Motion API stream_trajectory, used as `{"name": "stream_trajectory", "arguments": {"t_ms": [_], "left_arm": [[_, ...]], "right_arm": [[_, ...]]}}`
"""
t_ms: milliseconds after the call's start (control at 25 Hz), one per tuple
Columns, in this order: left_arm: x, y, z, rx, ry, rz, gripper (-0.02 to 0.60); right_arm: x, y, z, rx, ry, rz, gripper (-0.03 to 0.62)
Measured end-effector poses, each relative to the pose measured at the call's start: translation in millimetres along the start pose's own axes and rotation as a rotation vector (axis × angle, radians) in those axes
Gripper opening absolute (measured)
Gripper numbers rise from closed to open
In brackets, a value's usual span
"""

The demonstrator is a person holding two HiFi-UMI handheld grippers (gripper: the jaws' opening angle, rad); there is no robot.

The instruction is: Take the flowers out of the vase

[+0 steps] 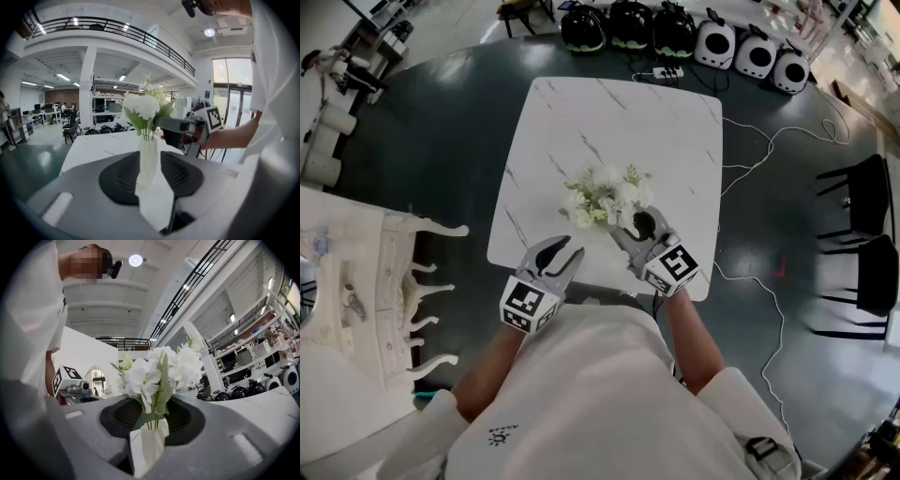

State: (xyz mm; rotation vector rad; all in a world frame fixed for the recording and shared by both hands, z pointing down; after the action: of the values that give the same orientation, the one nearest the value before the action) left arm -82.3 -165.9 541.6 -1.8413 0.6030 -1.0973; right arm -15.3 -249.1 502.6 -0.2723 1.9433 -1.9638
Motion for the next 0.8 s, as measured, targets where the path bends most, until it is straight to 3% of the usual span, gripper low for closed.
{"name": "stream_trajectory", "arguments": {"t_ms": [800], "left_arm": [[-2,9,-5,-0.022,-0.033,0.055,0.103]], "right_arm": [[3,25,0,0.003,-0.05,0.018,0.103]]}}
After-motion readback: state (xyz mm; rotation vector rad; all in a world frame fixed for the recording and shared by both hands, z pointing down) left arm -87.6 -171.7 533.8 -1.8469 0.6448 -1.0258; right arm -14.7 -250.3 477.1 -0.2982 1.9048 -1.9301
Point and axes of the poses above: the fingertips, and each gripper's own axes: x forward along the fingers, z to its right, y out of its top, the point moved 1 cm from there along -x, backward along the fingers, and after that the axes turned 11 degrees about -x, right-handed, at the moved point
